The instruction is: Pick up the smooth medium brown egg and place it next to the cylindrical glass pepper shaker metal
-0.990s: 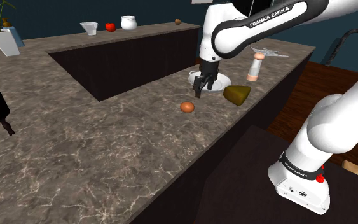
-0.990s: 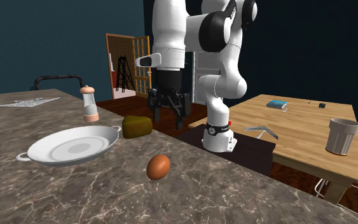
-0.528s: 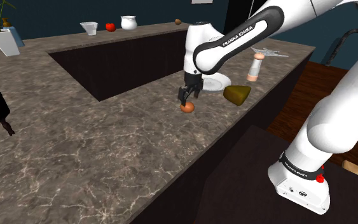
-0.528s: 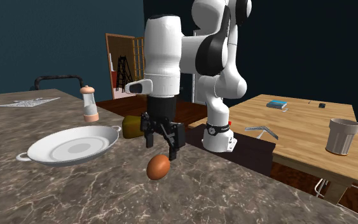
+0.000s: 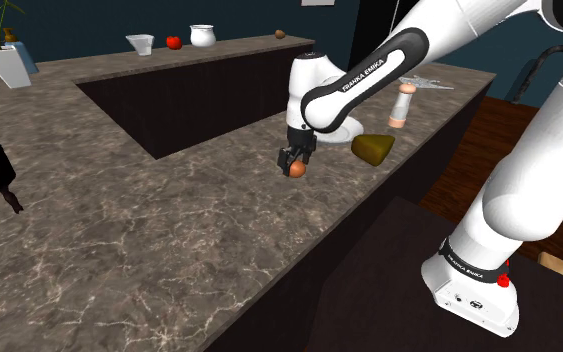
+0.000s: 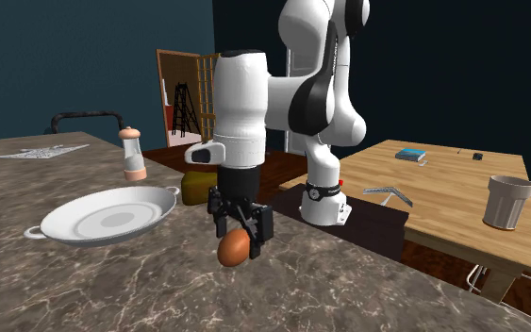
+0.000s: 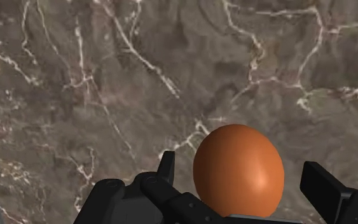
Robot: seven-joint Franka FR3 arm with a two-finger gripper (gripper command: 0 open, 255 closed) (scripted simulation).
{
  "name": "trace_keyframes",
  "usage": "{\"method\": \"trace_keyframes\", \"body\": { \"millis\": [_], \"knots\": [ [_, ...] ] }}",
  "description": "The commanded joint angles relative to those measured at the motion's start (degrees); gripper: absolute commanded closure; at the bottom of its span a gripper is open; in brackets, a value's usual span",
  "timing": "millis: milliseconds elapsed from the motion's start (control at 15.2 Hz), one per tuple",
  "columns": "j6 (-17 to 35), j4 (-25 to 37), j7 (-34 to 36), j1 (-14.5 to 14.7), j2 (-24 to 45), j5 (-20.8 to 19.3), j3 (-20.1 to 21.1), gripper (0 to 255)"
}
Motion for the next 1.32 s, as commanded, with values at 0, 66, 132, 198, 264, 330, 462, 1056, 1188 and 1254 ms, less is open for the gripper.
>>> {"method": "trace_keyframes", "body": {
  "millis": [0,66,132,198,264,330,462,1056,1188,1254],
  "knots": [
    [0.4,0.0,0.1,0.0,0.3,-0.1,0.0,0],
    [0.4,0.0,0.1,0.0,0.3,-0.1,0.0,0],
    [0.4,0.0,0.1,0.0,0.3,-0.1,0.0,0],
    [0.4,0.0,0.1,0.0,0.3,-0.1,0.0,0],
    [0.4,0.0,0.1,0.0,0.3,-0.1,0.0,0],
    [0.4,0.0,0.1,0.0,0.3,-0.1,0.0,0],
    [0.4,0.0,0.1,0.0,0.3,-0.1,0.0,255],
    [-0.4,0.2,-0.1,0.0,-0.3,0.1,0.0,255],
    [-2.0,0.7,-0.4,0.0,-1.3,0.4,0.0,255],
    [-2.8,1.0,-0.5,0.0,-1.8,0.6,0.0,255]
  ]
}}
